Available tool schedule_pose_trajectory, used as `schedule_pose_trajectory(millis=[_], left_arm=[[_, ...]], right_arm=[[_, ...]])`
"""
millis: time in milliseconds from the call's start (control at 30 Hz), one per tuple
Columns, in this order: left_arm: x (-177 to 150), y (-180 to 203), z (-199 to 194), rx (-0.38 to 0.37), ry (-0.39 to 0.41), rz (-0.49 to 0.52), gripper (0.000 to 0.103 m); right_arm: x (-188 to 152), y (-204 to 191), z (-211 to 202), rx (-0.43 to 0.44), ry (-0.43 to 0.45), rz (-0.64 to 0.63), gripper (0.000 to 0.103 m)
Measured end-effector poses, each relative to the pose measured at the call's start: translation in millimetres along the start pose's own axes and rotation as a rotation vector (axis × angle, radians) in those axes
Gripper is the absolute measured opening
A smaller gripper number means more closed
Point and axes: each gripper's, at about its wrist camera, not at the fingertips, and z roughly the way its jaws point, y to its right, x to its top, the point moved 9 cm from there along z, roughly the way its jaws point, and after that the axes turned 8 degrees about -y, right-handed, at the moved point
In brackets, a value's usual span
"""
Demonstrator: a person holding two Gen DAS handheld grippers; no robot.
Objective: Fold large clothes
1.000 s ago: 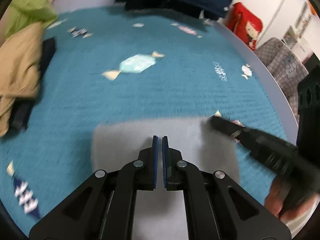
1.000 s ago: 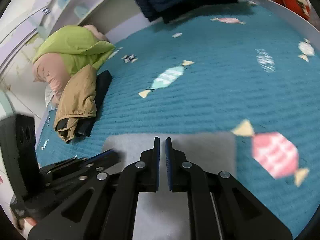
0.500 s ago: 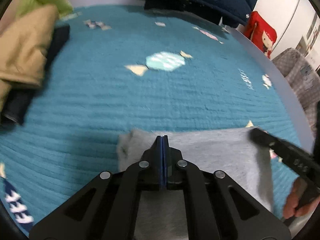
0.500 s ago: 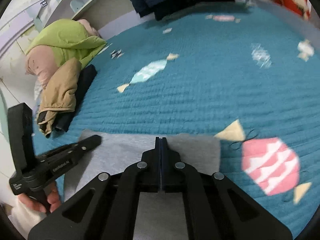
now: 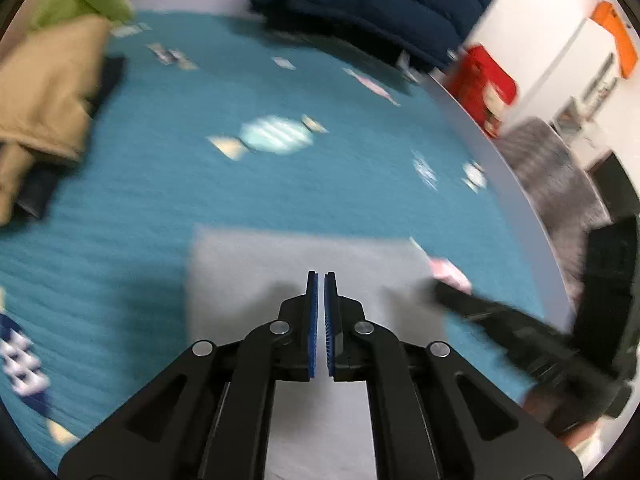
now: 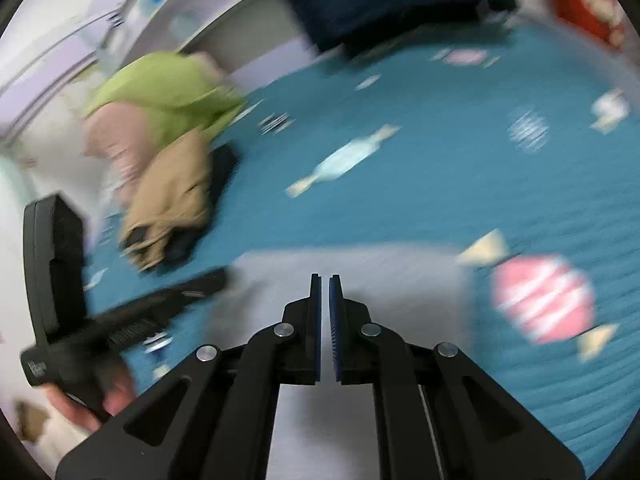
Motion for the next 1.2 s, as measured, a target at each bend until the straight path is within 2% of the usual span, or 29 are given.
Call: schedule_pose_trajectory(millis=[67, 100, 167, 200, 267, 333, 367, 400, 433, 533, 633, 700, 733, 767, 833, 867, 900, 933, 967, 1000, 1067, 1100, 1133, 1200], left_arm=[[-23.1, -4.8, 20.3, 0.053, -0.064, 0.017, 0.003], [-27.5, -7.7, 22.3, 0.057, -0.052, 0.027, 0.003], [-36.3, -29.5, 19.2, 0.126, -0.054, 0.025, 0.002], [-38.6, -39.6, 13.7, 0.133, -0.056, 0.008, 0.002], [-42.1, -59.0, 2.8, 0.173, -0.057, -0.018, 0.002], [-48.6, -73.1, -10.3, 0.160, -0.060, -0.035, 0.002], [-50.6, -78.2, -15.1, 0.200, -0.062, -0.044, 0.004], [-52.7, -87.0, -21.3, 0.295, -0.071, -0.052, 0.004], [-52.4, -86.8, -26.0, 0.299, -0.077, -0.044, 0.004], [-46.7, -71.4, -43.0, 0.199, -0.035, -0.078, 0.004], [-43.6, -37.6, -54.2, 0.086, -0.002, -0.051, 0.004], [-45.3, -14.2, -47.0, 0.027, -0.014, -0.021, 0.004], [-52.4, -2.7, -37.3, -0.012, -0.048, -0.001, 0.007], [-58.9, 0.9, -28.6, -0.019, -0.080, 0.005, 0.008], [-82.7, -4.4, -2.9, 0.024, -0.195, -0.005, 0.008], [-86.2, -9.3, 1.3, 0.001, -0.216, -0.037, 0.008], [-87.2, -18.5, -2.2, -0.050, -0.204, -0.097, 0.006], [-88.8, -30.0, -7.1, -0.017, -0.193, -0.120, 0.007], [-91.8, -44.2, -12.6, 0.059, -0.187, -0.103, 0.002], [-94.5, -45.9, -16.4, 0.037, -0.190, -0.086, 0.002], [-102.6, -49.6, -28.2, 0.032, -0.190, -0.089, 0.002], [-106.8, -49.2, -34.5, 0.065, -0.194, -0.077, 0.003], [-110.1, -46.6, -40.2, 0.108, -0.197, -0.051, 0.003], [-112.6, -34.6, -49.0, 0.102, -0.192, -0.021, 0.003]], right_arm=[[-16.4, 9.4, 17.2, -0.097, -0.057, -0.025, 0.004], [-23.3, 18.7, 22.3, -0.137, -0.077, -0.027, 0.000], [-29.9, 34.9, 13.1, -0.097, -0.059, 0.026, 0.000], [-31.5, 43.0, 5.6, -0.101, -0.051, 0.055, 0.000], [-35.7, 62.0, -12.6, -0.147, -0.024, 0.084, 0.000], [-40.6, 77.7, -28.1, -0.193, -0.012, 0.125, 0.000], [-42.9, 84.8, -36.8, -0.235, -0.004, 0.151, 0.004], [-43.0, 88.7, -46.1, -0.261, 0.011, 0.168, 0.007], [-43.5, 87.9, -50.9, -0.247, 0.021, 0.168, 0.006], [-32.4, 68.1, -62.2, -0.198, 0.053, 0.151, 0.007], [-30.3, 33.3, -52.4, -0.070, 0.030, 0.111, 0.006], [-41.6, 6.3, -33.1, 0.007, -0.028, 0.057, 0.007], [-49.8, -0.9, -20.7, 0.012, -0.071, 0.035, 0.007], [-57.1, -3.0, -11.5, -0.004, -0.106, 0.021, 0.007], [-77.2, 11.6, 4.8, -0.086, -0.176, 0.019, 0.003], [-80.0, 19.0, 4.6, -0.082, -0.179, 0.036, 0.000], [-82.6, 30.2, -2.8, -0.035, -0.163, 0.082, 0.000], [-84.6, 40.0, -11.4, -0.023, -0.153, 0.115, 0.000], [-84.6, 45.6, -16.9, -0.006, -0.146, 0.129, 0.000], [-87.1, 51.0, -24.6, -0.003, -0.140, 0.142, 0.000], [-96.5, 67.4, -39.9, -0.120, -0.143, 0.150, 0.000], [-99.5, 70.6, -45.6, -0.135, -0.147, 0.151, 0.000], [-102.9, 75.6, -55.2, -0.161, -0.143, 0.172, 0.007], [-102.6, 70.6, -67.4, -0.128, -0.126, 0.189, 0.007]])
